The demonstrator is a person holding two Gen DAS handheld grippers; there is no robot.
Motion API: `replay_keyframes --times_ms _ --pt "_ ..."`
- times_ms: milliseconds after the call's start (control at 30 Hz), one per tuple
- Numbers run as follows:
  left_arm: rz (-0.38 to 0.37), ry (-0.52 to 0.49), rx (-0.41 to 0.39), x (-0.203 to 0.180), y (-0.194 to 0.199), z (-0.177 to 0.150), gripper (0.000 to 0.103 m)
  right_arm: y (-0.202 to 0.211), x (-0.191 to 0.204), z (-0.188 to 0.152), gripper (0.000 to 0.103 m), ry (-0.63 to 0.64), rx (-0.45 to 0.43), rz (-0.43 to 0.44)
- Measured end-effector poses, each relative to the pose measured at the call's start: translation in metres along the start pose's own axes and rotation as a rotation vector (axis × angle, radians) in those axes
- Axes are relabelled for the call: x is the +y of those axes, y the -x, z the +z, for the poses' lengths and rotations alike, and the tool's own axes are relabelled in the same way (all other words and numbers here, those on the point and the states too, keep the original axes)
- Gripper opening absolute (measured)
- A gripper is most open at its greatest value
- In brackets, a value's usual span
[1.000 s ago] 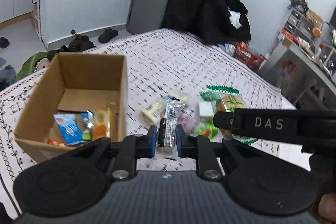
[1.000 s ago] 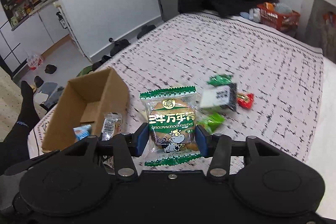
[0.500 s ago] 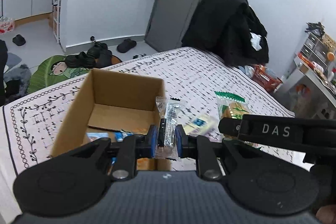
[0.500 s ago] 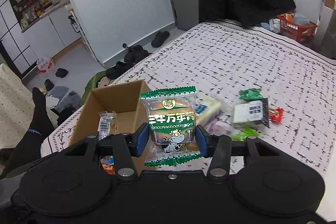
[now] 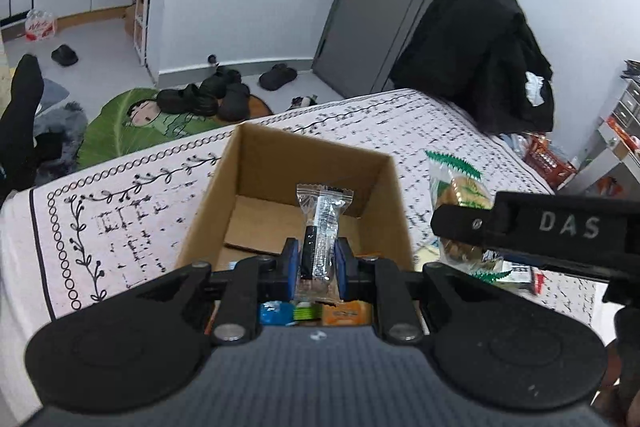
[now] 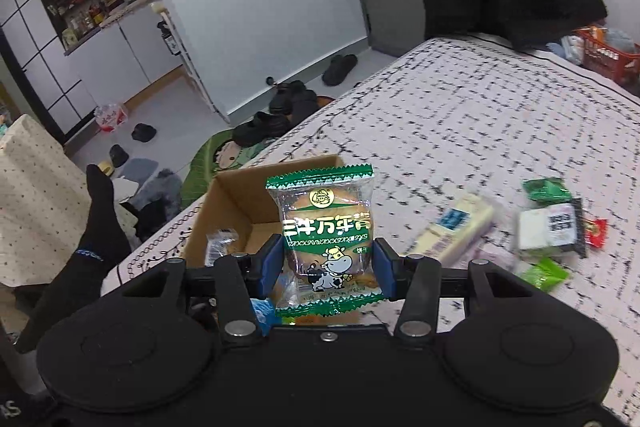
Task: Organize snacks
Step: 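Carry both packs over the cardboard box and open both grippers, then withdraw both open grippers from the box toward the remaining snacks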
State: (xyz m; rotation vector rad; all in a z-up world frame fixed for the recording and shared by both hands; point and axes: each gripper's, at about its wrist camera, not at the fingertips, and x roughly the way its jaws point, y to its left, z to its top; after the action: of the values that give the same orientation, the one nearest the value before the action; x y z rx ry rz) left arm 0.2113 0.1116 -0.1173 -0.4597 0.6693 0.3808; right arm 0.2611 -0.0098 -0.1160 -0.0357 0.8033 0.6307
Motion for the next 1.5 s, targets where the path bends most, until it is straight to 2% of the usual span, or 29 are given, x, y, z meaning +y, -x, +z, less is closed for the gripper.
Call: replay_keyframes --times_ms 300,500,600,733,933,1167,1367,1500 --pt "0.029 0.048 0.049 0.023 -0.024 -0.001 0.018 -0.028 0.015 0.001 0.047 -0.006 0.040 0.051" --pt "0.049 0.069 0.052 0.027 -0.028 0.000 0.022 -0.040 0.018 0.002 0.048 -0.015 0.055 0.073" --pt "0.038 0.090 0.061 0.028 -0.028 0.002 0.029 -0.041 0.017 0.001 0.054 -0.016 0.059 0.092" --pt "0.058 0.084 0.060 0.026 -0.026 0.003 0.051 -0.033 0.008 0.000 0.070 -0.042 0.037 0.075" --pt "0.048 0.086 0.047 0.021 -0.016 0.006 0.072 -0.013 -0.005 -0.004 0.089 -0.048 -0.004 0.064" --pt "0.018 0.063 0.057 0.007 -0.006 0.006 0.082 0.008 -0.022 -0.009 0.101 -0.035 -0.056 0.016" --pt "0.035 0.000 0.049 -0.012 0.002 0.004 0.087 0.024 -0.035 -0.013 0.103 -0.019 -0.071 0.002" --pt "0.038 -0.049 0.030 -0.023 0.007 0.003 0.097 0.033 -0.047 -0.016 0.103 -0.031 -0.093 -0.009"
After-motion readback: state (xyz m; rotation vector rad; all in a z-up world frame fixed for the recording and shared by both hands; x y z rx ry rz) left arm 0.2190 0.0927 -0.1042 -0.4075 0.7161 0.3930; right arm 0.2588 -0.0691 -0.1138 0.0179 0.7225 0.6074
